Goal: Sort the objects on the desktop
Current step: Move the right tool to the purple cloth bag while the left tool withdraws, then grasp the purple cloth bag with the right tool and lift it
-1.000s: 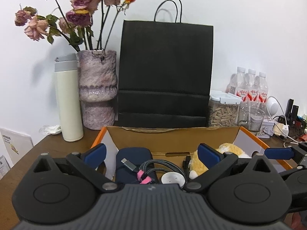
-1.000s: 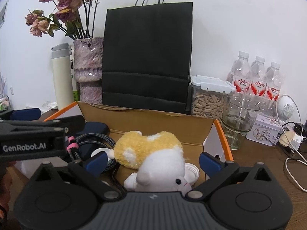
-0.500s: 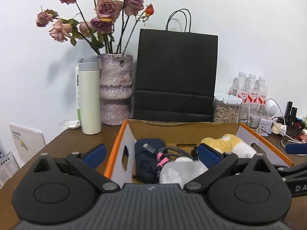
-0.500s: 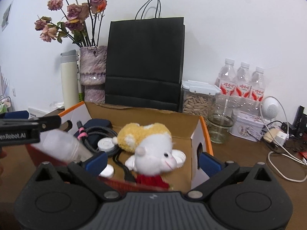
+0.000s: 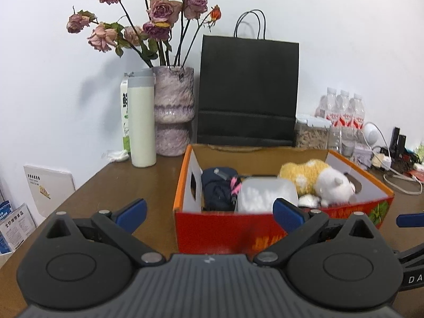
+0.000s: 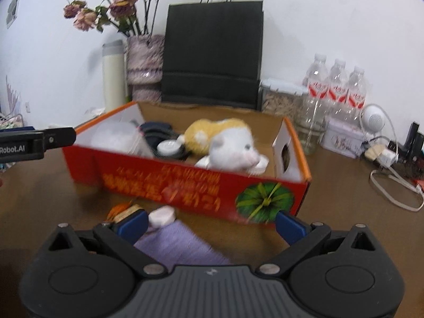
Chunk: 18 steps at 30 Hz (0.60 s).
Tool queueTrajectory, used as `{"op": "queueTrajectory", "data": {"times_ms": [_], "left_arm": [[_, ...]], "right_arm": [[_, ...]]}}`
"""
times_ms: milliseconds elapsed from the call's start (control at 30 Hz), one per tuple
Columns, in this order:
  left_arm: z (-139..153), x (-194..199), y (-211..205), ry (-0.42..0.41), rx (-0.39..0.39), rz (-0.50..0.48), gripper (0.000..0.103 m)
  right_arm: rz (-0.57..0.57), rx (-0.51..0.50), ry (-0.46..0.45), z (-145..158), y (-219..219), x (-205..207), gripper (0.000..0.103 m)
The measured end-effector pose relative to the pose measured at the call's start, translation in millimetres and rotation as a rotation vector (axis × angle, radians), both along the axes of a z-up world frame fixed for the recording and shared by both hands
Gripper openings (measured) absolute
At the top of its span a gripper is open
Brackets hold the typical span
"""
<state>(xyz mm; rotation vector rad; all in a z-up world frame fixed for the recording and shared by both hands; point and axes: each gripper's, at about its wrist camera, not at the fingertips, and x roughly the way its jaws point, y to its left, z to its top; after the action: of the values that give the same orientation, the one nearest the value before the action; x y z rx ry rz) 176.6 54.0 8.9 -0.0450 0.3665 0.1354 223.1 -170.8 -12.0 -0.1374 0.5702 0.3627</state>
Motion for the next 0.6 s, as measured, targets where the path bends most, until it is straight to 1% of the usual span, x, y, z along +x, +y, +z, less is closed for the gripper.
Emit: {"op": "queueTrajectory", "data": {"times_ms": [167, 300, 467, 600], "left_arm": [[-9, -15, 0, 0.045, 0.001, -0.008, 0.103], [-19, -20, 5, 0.098, -0.01, 0.002, 0.103], [-23, -23, 10, 0.116, -0.027, 0.011, 0.103], [-24, -22, 10, 0.123, -0.027, 0.007, 0.103]], "right_arm": [[0.009, 0.018, 0.069, -10, 6, -8, 0.102], [-0.005, 0.026, 0.119, -19, 12, -6, 0.102], [-0.01, -0.01, 0.143, -29, 23, -6, 0.103], [-0.003, -0.009, 0.134, -30, 24, -8, 0.103]]}}
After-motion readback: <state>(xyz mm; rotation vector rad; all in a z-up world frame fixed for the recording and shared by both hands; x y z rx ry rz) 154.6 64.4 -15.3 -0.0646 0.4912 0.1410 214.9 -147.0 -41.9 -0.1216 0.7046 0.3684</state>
